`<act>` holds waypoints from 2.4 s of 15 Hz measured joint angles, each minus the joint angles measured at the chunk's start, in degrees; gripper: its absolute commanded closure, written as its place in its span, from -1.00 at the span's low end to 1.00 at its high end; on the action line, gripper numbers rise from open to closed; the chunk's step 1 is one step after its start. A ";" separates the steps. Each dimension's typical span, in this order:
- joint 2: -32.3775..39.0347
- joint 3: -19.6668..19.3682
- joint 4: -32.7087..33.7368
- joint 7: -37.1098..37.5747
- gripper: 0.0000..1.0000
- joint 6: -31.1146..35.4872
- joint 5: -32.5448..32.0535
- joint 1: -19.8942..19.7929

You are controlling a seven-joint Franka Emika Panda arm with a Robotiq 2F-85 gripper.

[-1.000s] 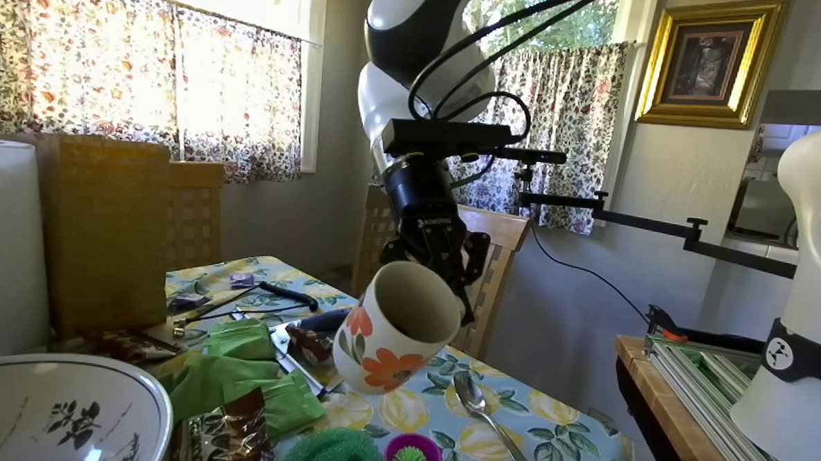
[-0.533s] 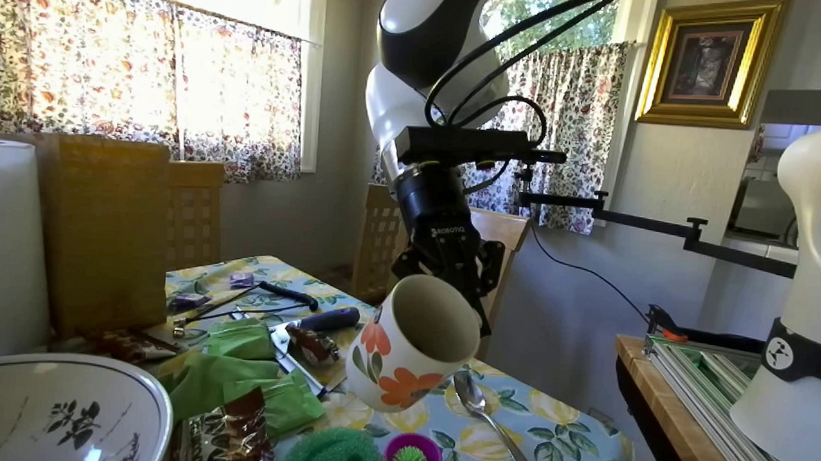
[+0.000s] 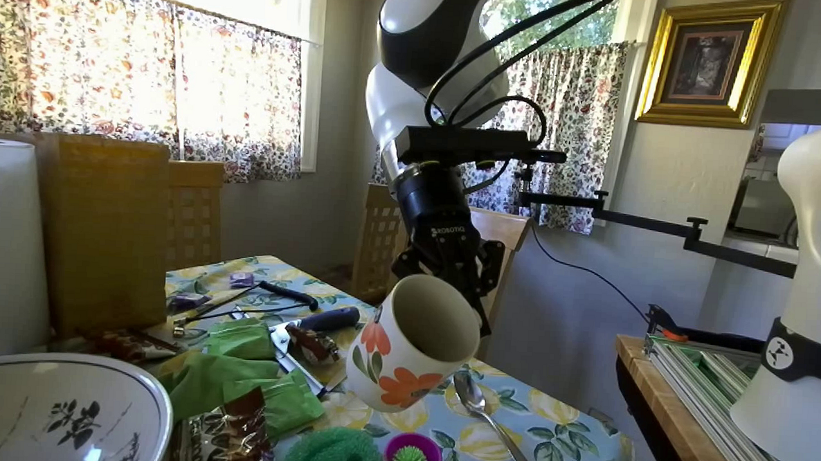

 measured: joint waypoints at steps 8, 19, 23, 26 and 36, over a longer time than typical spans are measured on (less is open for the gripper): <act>0.26 0.50 -0.07 1.01 0.94 0.15 0.00 0.22; 1.08 3.49 5.69 11.88 0.94 0.15 -2.34 3.28; 2.64 4.53 9.32 14.46 0.94 -0.07 -5.18 4.79; 4.20 5.01 12.11 17.01 0.94 -0.29 -8.21 6.09; 6.87 5.60 19.50 19.32 0.94 -0.51 -18.16 9.44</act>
